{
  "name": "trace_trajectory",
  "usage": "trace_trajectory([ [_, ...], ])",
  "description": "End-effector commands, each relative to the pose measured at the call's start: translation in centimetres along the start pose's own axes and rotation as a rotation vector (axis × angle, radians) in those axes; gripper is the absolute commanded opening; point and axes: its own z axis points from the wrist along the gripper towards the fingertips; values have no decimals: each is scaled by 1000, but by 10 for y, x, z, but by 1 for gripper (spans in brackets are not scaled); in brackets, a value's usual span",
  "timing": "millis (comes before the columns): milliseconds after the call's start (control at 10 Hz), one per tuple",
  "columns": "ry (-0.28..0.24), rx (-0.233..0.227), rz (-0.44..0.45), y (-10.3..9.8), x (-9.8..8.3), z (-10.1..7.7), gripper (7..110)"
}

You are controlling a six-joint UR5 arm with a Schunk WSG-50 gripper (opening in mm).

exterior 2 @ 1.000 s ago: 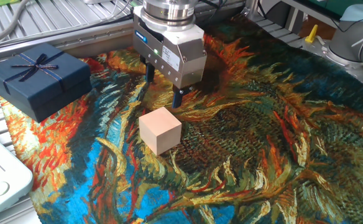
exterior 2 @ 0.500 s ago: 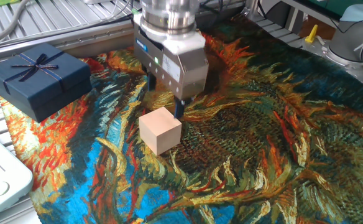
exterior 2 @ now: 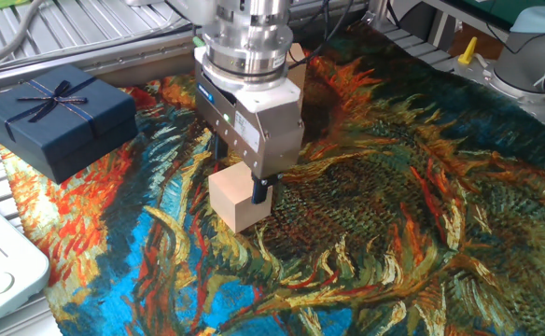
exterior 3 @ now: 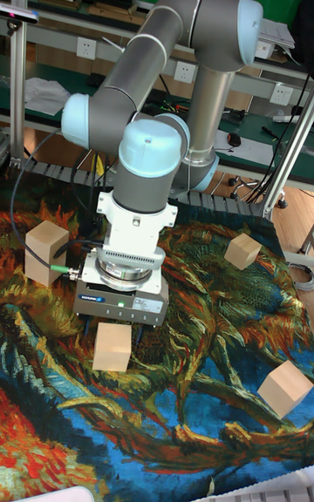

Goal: Stack the blocks in a vertical line of five

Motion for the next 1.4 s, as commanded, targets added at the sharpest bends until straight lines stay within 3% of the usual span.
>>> trace_trajectory([
  [0,-18,-29,-6,7,-7,4,88],
  [300,-64,-44,-41,7,-7,9,88],
  [500,-53,-17,-66,-6,2,11,88],
  [700,-41,-13,-57,-3,6,16,88],
  [1100,-47,-20,-26,14,-8,17,88],
  [1300,-43,-12,-27,10,-9,20,88],
])
